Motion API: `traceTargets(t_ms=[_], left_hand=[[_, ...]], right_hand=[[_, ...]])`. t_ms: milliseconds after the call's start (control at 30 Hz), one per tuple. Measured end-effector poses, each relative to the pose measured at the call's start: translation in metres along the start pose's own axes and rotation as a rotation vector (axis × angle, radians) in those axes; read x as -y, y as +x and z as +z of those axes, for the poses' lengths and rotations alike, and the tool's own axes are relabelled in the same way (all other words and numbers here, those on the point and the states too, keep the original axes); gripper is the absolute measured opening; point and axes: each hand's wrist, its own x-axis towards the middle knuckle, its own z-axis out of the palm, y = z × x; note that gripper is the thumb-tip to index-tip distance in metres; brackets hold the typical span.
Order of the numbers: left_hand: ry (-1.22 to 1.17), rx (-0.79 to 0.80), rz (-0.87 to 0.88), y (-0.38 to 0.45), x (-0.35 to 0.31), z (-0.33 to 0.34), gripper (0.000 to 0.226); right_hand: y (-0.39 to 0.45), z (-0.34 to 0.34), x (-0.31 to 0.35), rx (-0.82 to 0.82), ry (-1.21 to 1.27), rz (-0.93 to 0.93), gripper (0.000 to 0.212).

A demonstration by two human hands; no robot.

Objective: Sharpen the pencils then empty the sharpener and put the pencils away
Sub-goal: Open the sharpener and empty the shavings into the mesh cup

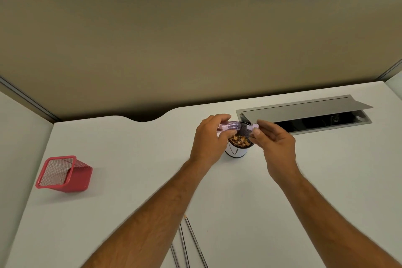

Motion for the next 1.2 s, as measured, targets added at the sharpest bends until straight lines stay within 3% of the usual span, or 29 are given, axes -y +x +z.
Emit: traceTargets(t_ms=[233, 700, 967, 1200], left_hand=[[-0.102, 0.005, -0.031, -0.041, -0.011, -0.029, 0.031], [-0.148, 0.034, -0.04, -0.102, -0.035, -0.091, 0.029], [-0.19, 0.096, -0.1, -0.122, -0.038, -0.12, 0.024], [-0.158, 0.036, -0.042, -0.131, -0.041, -0.133, 0.028]], right_hand=[[-0.039, 0.016, 0.027, 0.123, 0.027, 0.0, 0.024], [-0.102, 0.033, 0.068, 0.382, -0.202, -0.075, 0.031], [-0.128, 0.05, 0.077, 0.422, -0.221, -0.102, 0.04], [-0.14, 0.06, 0.087, 0.431, -0.161, -0.084, 0.037]])
